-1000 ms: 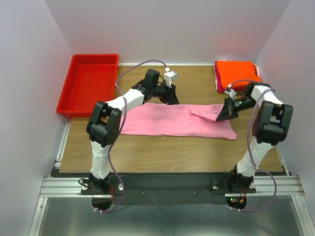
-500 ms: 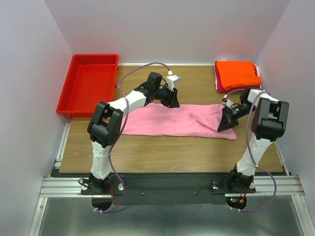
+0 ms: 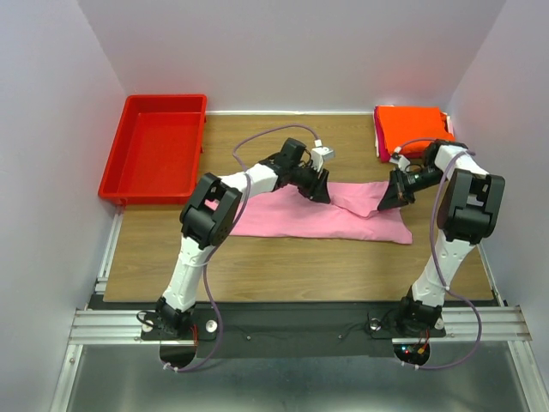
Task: Fold and stack the t-shirts
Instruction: Fold the tshirt
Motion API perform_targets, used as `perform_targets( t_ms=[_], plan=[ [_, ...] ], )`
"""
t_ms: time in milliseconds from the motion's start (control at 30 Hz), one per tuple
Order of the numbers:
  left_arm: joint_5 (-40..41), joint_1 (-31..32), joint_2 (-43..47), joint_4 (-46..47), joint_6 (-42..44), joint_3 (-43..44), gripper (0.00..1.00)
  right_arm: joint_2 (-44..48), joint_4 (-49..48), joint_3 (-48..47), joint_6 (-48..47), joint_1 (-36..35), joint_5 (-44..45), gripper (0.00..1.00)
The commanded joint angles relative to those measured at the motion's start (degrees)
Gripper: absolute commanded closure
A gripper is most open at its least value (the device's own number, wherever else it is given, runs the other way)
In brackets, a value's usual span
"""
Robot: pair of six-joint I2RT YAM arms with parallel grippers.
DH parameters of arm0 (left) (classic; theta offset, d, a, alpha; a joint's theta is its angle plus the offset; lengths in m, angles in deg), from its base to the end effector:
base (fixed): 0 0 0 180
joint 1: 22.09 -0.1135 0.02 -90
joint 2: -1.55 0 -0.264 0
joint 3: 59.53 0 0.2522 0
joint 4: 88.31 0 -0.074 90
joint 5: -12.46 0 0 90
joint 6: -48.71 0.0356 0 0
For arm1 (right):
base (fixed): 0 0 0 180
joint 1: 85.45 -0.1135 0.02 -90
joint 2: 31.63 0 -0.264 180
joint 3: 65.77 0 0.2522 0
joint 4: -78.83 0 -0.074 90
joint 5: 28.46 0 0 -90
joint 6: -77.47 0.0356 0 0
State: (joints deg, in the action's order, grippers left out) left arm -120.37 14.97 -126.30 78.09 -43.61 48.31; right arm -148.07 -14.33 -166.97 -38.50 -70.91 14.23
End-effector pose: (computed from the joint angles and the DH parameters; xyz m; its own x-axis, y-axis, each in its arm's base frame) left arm 0.3863 -0.3220 0.1802 -0.4775 0.3234 -0.8169 0.8752 0.2573 -0.4097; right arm 0.3554 -0.0651 0.1876 -0.9907 -0.0498 -0.1266 -0.1276 0.6628 0.7378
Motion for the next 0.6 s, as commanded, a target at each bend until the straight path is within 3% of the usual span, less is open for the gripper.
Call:
perform_targets(
  t_ms=[0,567],
  plan=[
    [-2.7,0.56,-0.11,2.2,-1.8,3.91,0.5,-1.15,0.4,-2.3,0.4,-0.31,-2.26,0.99],
    [-4.63,2.58,-5.92,6.6,-8.92,8.04,0.53,-2.47,1.01,-6.25,1.81,-0.31,-4.02,0.99]
  ],
)
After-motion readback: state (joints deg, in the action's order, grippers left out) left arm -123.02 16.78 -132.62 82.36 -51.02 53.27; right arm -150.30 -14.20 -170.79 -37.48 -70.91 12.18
